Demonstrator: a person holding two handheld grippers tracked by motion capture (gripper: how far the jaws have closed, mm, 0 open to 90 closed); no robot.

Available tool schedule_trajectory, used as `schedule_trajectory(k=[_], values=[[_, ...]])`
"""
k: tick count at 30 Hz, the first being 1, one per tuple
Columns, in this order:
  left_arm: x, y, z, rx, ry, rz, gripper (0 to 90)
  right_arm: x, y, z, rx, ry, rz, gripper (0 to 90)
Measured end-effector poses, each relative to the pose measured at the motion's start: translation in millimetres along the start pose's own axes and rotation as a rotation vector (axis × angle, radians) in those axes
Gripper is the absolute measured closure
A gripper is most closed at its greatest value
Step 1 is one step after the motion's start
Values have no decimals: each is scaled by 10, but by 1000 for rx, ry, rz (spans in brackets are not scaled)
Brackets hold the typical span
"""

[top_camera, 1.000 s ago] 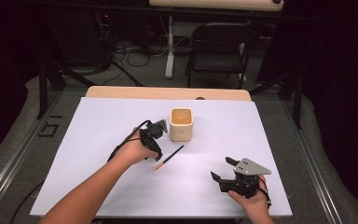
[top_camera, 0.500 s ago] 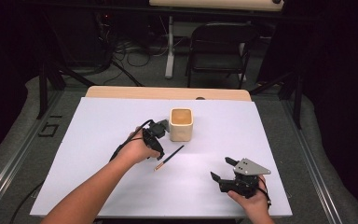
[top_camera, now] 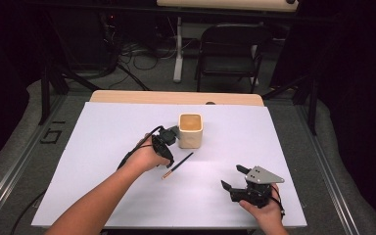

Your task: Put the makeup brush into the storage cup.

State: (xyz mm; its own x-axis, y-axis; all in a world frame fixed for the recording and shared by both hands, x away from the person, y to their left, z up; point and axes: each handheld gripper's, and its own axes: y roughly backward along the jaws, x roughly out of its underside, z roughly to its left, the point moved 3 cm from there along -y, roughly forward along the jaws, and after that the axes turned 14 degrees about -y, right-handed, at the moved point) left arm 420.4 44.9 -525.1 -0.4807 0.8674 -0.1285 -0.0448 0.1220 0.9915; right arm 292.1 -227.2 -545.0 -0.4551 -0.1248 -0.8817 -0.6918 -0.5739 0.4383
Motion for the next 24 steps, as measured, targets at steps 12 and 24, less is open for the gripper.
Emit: schedule_trajectory(k=[12, 24], values=[[-89, -65, -57, 19, -8, 20, 527, 1, 1, 2, -5, 2, 6, 227], [-91, -162, -131, 53, -8, 49, 611, 1, 0, 2, -7, 4, 6, 227]])
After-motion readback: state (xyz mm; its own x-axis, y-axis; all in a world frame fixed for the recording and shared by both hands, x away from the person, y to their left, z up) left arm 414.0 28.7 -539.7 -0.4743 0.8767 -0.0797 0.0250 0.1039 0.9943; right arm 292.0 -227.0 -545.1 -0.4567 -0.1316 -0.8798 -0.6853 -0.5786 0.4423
